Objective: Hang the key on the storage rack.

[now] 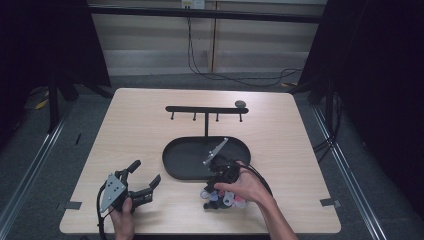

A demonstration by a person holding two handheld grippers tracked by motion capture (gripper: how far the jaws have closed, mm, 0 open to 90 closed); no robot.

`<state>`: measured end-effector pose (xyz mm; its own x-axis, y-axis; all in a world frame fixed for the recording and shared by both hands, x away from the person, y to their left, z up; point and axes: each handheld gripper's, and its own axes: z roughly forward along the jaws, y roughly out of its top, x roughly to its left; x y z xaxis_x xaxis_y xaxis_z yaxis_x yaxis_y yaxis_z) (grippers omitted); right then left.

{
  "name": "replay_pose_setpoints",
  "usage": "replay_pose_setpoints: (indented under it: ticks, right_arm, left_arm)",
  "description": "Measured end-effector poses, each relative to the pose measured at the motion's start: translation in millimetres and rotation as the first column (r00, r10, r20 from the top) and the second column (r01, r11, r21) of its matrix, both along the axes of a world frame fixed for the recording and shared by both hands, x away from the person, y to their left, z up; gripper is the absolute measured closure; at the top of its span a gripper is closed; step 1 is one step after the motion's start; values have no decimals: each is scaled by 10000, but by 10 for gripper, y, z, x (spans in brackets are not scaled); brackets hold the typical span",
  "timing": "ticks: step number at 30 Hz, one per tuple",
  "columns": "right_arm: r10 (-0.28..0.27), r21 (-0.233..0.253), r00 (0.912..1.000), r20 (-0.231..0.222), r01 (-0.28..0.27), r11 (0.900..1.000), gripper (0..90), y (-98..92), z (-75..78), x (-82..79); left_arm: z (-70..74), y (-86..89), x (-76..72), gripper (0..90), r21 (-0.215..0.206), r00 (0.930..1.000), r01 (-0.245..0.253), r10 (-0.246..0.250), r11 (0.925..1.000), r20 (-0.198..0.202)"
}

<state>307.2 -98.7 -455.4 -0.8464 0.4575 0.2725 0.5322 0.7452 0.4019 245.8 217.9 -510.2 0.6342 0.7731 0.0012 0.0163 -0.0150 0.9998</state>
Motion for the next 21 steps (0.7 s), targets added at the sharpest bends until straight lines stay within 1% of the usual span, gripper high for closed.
replay_pose_setpoints:
  ticks: [3, 5, 6, 8, 9, 10, 11, 13, 15, 18, 19, 20, 21]
  right_arm:
    - [136, -137, 9992, -378, -141, 9998, 717, 30, -31, 21]
    - [279, -399, 9984, -492, -299, 9988, 704, 57, -43, 38]
    - [306, -432, 9974, -647, -334, 9985, 698, 69, -40, 43]
    - [504, -563, 9964, -688, -543, 9969, 690, 89, -32, 58]
    - [541, -685, 9954, -792, -596, 9959, 686, 109, -26, 62]
    - [621, -693, 9946, -828, -679, 9953, 686, 119, -30, 69]
    - [691, -873, 9935, -904, -770, 9932, 686, 135, -34, 77]
    - [848, -1012, 9911, -1022, -951, 9903, 685, 161, -54, 91]
    - [1001, -1070, 9895, -1046, -1112, 9880, 693, 179, -72, 99]
    - [952, -1278, 9891, -1126, -1094, 9857, 704, 188, -85, 102]
    - [925, -1318, 9898, -1085, -1066, 9855, 705, 179, -102, 116]
    - [841, -1431, 9896, -1165, -1005, 9846, 707, 182, -104, 117]
    - [859, -1442, 9894, -1170, -1025, 9842, 709, 180, -116, 121]
  left_arm:
    - [0, 0, 0, 156, 2, 10000, -2, 2, 10000, 1]
    - [0, 0, -1, 156, 6, 10000, 13, -13, 10000, 2]
    - [0, 0, 0, 156, -2, 10000, 2, -2, 10000, -2]
    - [0, 0, 0, 156, 2, 10000, 9, -9, 10000, 2]
    - [1, 1, -1, 156, 11, 10000, 3, -3, 10000, -8]
    - [0, 0, 0, 156, 4, 10000, 12, -12, 10000, 6]
    - [0, 0, 0, 156, 2, 10000, 13, -13, 10000, 4]
    - [0, 0, 0, 155, 4, 10000, 13, -13, 10000, 4]
    - [0, 0, 0, 156, 1, 10000, 14, -14, 10000, 4]
    - [0, 0, 0, 156, 1, 10000, 16, -16, 10000, 7]
    - [0, 0, 0, 156, 6, 10000, 16, -16, 10000, 7]
    - [-1, -2, -2, 156, -18, 10000, 17, -17, 10000, -19]
    - [-1, -2, -2, 155, -24, 10000, 20, -20, 10000, -19]
